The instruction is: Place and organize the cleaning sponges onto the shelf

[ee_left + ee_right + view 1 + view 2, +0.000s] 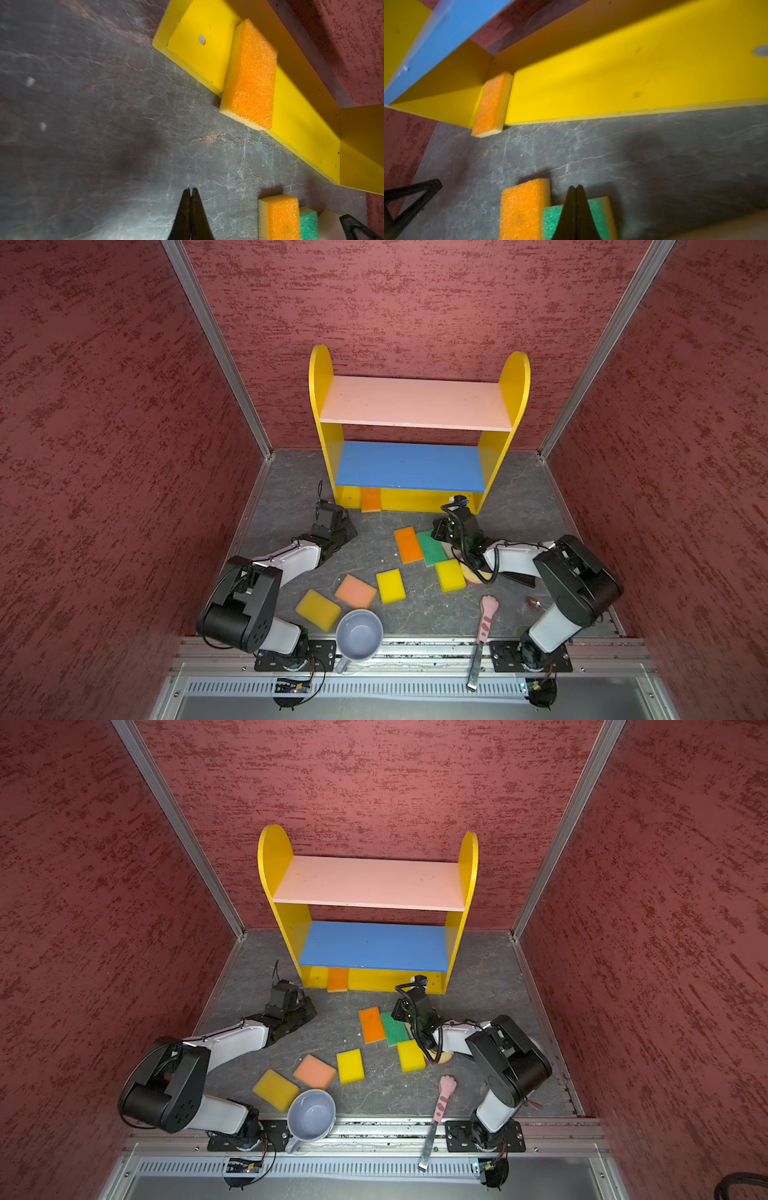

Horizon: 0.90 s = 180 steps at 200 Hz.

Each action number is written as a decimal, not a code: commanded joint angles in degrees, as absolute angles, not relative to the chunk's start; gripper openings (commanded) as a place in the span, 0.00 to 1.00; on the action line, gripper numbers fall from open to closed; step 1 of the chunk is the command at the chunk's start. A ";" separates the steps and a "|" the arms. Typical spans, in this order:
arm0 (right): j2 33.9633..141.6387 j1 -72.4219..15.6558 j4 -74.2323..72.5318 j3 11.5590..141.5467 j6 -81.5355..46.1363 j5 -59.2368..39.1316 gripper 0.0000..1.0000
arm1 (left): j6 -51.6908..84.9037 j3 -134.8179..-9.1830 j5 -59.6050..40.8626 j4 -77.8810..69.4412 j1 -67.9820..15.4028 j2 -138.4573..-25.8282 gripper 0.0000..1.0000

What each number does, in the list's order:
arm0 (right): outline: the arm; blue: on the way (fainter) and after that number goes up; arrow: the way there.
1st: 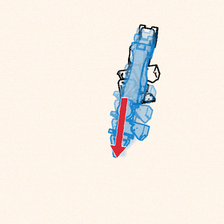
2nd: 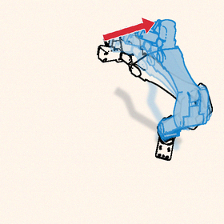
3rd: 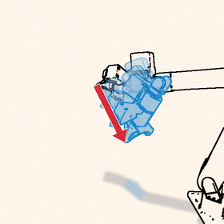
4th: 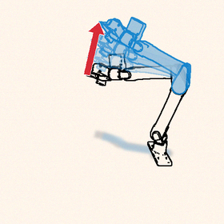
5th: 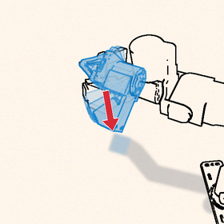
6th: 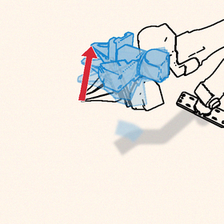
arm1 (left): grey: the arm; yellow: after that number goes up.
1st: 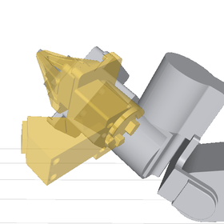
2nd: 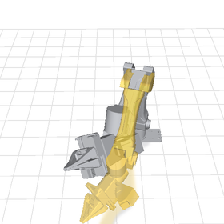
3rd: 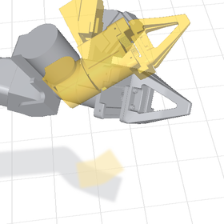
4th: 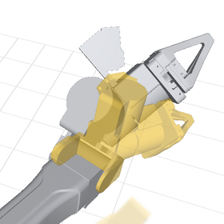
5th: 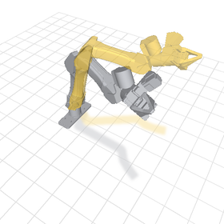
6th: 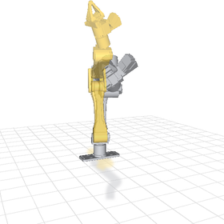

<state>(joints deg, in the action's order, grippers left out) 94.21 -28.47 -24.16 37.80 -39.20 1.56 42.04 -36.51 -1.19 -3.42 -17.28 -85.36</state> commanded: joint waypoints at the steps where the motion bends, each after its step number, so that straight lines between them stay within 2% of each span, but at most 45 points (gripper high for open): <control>1: 92.73 -23.93 -24.58 37.89 -40.07 -2.25 0.00 | 43.72 -39.41 -1.49 -7.02 -18.15 -88.09 0.00; 35: 93.01 -17.79 -22.01 40.29 -37.89 -3.36 0.00 | 44.80 -41.83 -0.27 -8.70 -20.36 -92.23 0.00; 103: 100.66 -9.17 -22.27 46.77 -32.74 -10.97 0.00 | 46.95 -46.32 -0.90 -10.26 -22.04 -99.90 0.00; 152: 98.49 -9.46 -26.36 42.44 -35.30 -13.89 0.00 | 47.94 -46.09 -0.52 -9.90 -22.93 -99.56 0.00; 180: 94.62 -13.54 -28.17 37.31 -37.48 -12.61 0.00 | 47.78 -44.37 -0.27 -8.86 -23.11 -96.30 0.00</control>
<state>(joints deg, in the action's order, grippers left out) 98.56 -10.63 -25.26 40.88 -34.63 -12.73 47.37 -45.60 -1.15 -8.91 -22.85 -99.79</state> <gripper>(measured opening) 0.041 0.053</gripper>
